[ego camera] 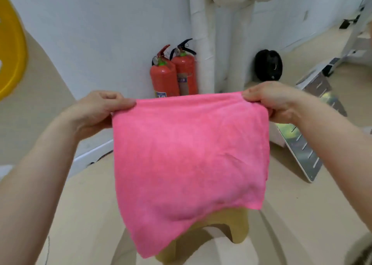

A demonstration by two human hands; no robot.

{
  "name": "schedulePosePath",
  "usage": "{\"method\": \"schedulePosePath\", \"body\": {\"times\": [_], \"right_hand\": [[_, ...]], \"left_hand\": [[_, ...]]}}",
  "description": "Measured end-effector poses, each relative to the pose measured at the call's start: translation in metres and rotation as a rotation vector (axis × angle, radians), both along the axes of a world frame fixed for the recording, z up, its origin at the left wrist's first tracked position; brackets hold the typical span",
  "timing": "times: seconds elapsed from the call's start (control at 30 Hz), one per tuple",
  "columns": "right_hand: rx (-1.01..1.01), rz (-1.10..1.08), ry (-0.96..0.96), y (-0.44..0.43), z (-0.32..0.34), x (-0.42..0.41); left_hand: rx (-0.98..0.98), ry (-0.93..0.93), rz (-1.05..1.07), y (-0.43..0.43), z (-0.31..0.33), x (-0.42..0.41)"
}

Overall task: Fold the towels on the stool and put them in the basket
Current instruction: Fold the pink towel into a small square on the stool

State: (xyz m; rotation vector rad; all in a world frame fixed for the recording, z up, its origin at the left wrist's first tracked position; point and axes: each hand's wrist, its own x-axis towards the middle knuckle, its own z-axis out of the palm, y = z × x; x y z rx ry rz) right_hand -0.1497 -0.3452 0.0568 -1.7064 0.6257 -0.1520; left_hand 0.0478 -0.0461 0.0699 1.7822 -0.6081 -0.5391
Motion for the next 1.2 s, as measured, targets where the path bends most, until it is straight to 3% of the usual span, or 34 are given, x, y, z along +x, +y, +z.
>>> {"method": "schedulePosePath", "body": {"times": [0.1, 0.23, 0.4, 0.57, 0.63, 0.7, 0.8, 0.93, 1.03, 1.2], "right_hand": [[-0.269, -0.110, 0.169, 0.005, -0.056, 0.020], [-0.266, -0.240, 0.085, 0.009, -0.107, 0.041], [-0.229, -0.390, -0.039, 0.011, -0.124, 0.067], [-0.224, -0.275, 0.000, 0.009, -0.139, 0.074], [-0.287, -0.221, 0.077, 0.004, -0.140, 0.067], [-0.290, -0.139, 0.189, -0.002, -0.135, 0.055], [-0.080, 0.057, 0.383, -0.009, -0.127, 0.027], [0.076, 0.187, 0.468, -0.016, -0.125, -0.009], [0.129, 0.254, 0.447, -0.012, -0.127, -0.039], [0.272, 0.350, 0.395, 0.007, -0.149, -0.083]], "left_hand": [[0.105, 0.005, 0.086, -0.009, -0.061, 0.003], [0.069, -0.104, 0.270, -0.021, -0.111, 0.019], [-0.005, -0.161, 0.495, -0.036, -0.135, 0.046], [0.089, -0.217, 0.613, -0.040, -0.162, 0.056], [0.269, -0.376, 0.525, -0.041, -0.164, 0.045], [0.326, -0.516, 0.304, -0.051, -0.153, 0.018], [0.317, -0.570, -0.186, -0.071, -0.136, -0.053], [0.398, -0.846, -0.661, -0.085, -0.143, -0.140], [0.562, -1.080, -0.753, -0.095, -0.160, -0.172], [0.406, -1.461, -0.665, -0.107, -0.181, -0.189]]}}
